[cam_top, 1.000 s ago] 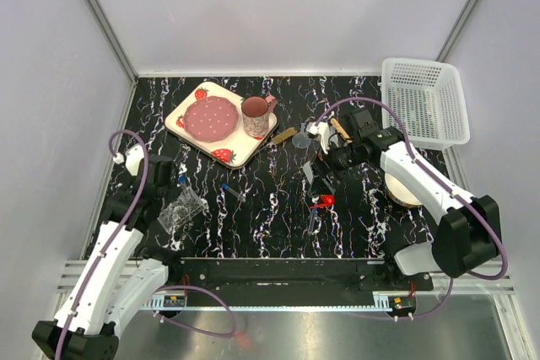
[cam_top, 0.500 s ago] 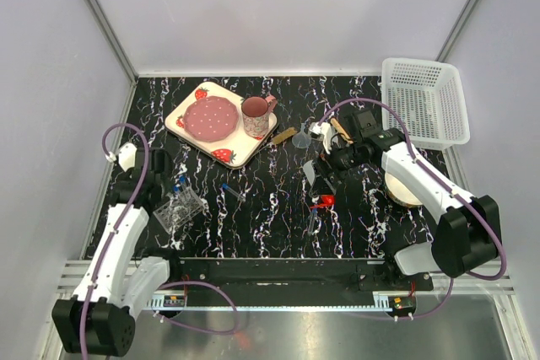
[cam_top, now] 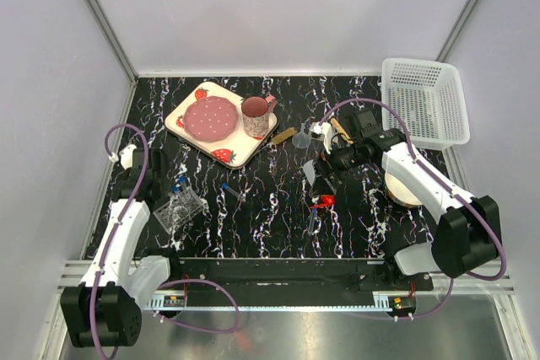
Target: Organize the chemistry lab equipment
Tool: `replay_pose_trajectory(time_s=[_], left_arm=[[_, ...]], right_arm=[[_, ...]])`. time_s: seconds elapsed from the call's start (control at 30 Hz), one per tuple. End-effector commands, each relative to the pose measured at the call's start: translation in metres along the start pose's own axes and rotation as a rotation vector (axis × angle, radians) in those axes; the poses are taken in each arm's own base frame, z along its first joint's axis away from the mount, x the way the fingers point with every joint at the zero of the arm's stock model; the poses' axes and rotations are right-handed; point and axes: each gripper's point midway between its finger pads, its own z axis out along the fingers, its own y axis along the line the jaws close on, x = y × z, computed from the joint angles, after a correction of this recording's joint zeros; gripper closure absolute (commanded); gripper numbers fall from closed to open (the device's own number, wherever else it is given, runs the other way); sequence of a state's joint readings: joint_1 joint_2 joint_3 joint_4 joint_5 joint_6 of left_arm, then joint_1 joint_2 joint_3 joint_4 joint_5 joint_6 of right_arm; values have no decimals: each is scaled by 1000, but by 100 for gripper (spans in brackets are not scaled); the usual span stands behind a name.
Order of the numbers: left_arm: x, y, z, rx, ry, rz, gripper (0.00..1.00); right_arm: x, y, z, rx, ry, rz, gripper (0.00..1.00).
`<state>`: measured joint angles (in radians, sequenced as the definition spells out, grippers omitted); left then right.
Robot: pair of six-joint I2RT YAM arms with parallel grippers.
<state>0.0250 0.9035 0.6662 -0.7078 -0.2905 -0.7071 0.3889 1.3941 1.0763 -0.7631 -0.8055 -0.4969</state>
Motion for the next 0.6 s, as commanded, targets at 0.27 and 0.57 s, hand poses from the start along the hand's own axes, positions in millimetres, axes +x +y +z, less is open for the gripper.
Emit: replay_pose_trajectory(time_s=[0.27,0.57], left_arm=[[-3,-7,-2,43,8,6,93],[-9,-3,-17,37,-17,-2,93]], right_arm=[[-7,1,-2,-13,-35,-23,0],[-7,2,-2,-16,-34,-22,0]])
